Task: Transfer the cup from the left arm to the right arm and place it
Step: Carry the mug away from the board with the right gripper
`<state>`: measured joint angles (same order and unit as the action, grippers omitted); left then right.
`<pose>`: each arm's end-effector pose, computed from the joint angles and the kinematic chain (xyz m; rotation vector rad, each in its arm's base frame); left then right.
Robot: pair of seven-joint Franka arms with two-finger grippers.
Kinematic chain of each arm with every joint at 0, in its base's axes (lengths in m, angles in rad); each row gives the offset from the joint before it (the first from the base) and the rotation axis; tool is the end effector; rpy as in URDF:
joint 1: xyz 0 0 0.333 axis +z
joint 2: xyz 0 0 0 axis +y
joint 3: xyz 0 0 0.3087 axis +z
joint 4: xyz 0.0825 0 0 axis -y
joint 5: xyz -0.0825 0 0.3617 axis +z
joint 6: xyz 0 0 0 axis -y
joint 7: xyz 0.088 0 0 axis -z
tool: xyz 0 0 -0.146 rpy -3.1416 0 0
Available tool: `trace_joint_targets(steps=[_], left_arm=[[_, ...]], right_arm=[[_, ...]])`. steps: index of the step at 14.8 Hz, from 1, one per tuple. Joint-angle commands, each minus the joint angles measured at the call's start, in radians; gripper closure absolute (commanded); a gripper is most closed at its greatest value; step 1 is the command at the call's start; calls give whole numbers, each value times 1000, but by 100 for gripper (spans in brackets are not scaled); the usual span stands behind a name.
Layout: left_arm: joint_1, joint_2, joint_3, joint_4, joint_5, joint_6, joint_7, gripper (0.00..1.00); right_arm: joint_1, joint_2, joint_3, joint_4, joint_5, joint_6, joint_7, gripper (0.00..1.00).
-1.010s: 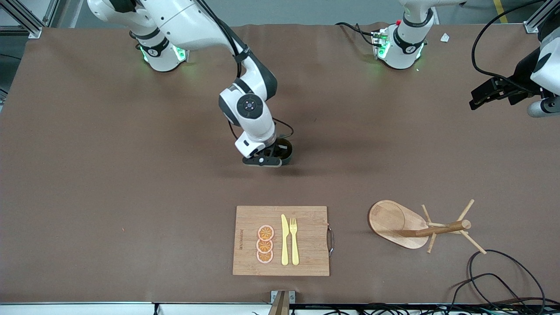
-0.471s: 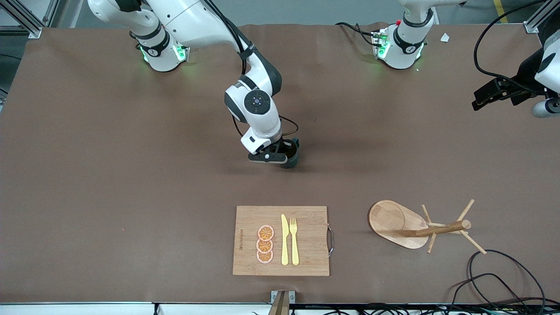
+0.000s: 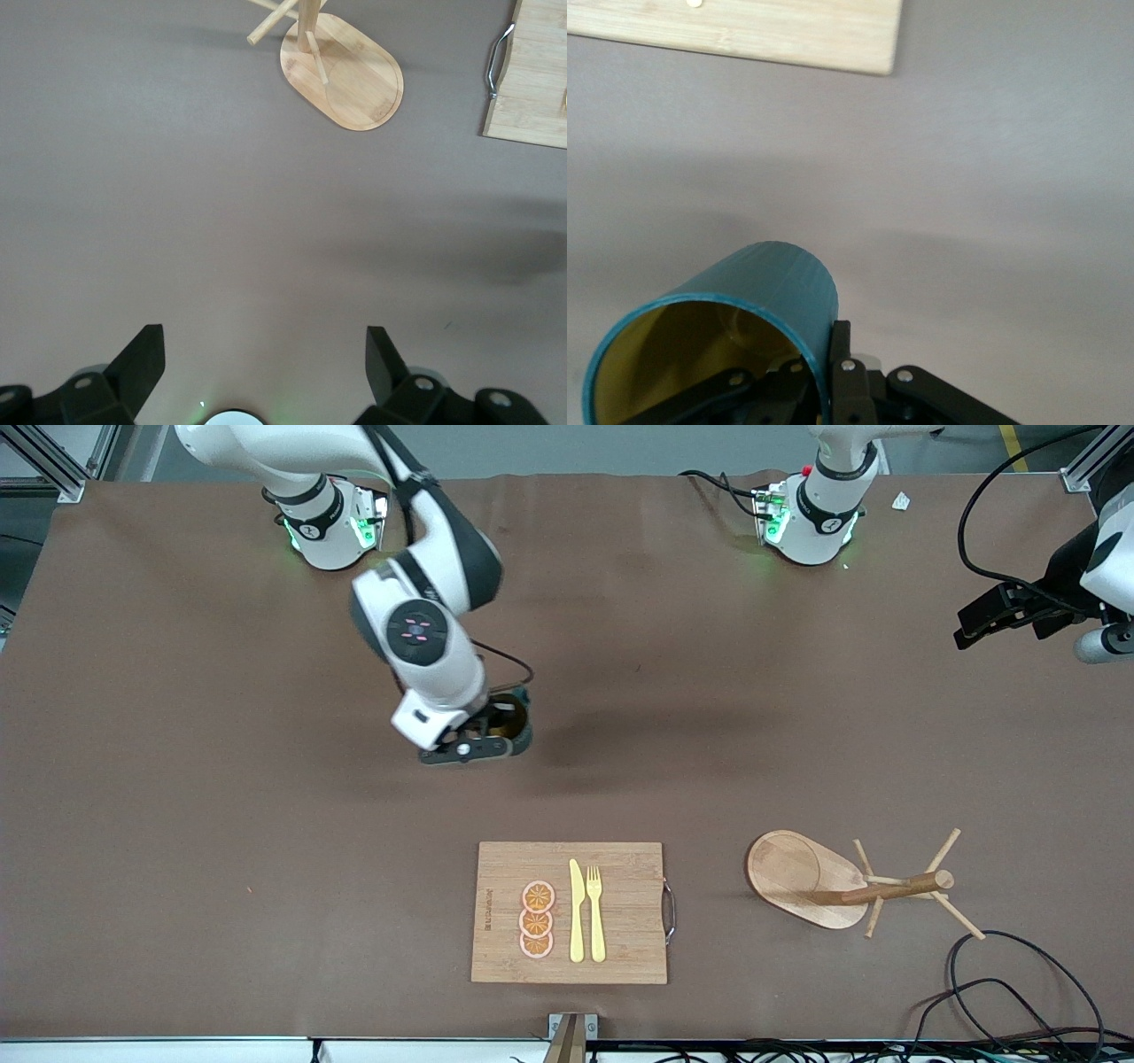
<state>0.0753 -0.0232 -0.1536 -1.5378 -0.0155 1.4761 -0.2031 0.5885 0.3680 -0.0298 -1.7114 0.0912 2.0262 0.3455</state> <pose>0.5124 -0.0435 0.5968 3.1286 0.1938 -0.0628 0.5243 0.3392 0.3371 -3.0878 -0.2672 0.1212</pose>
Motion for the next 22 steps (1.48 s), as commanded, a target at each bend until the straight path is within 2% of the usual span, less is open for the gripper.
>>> trace_joint_targets(steps=[1,6,10,14,17,20,22], left_arm=[[4,-9,-4,2,2,7,14,0],[3,-9,-6,16,2,6,14,0],[3,-9,-7,16,0,6,14,0],[3,-9,-6,16,0,6,14,0],[4,-9,-6,16,2,6,14,0],[6,-9,-6,16,0,6,14,0],[7,-9,-6,16,2,6,14,0]], right_arm=[[-134,-118,18,-160,-11,25,-260,100],[-239,-146,18,-246,-123,58,-561,100],[-419,-150,21,-359,-128,224,-972,100],[-597,-143,19,-356,-126,230,-1409,100],[-622,-132,18,-352,-134,276,-1575,100],[-638,-72,18,-340,-153,368,-1813,100],[-656,-34,18,-340,-154,403,-1890,100]])
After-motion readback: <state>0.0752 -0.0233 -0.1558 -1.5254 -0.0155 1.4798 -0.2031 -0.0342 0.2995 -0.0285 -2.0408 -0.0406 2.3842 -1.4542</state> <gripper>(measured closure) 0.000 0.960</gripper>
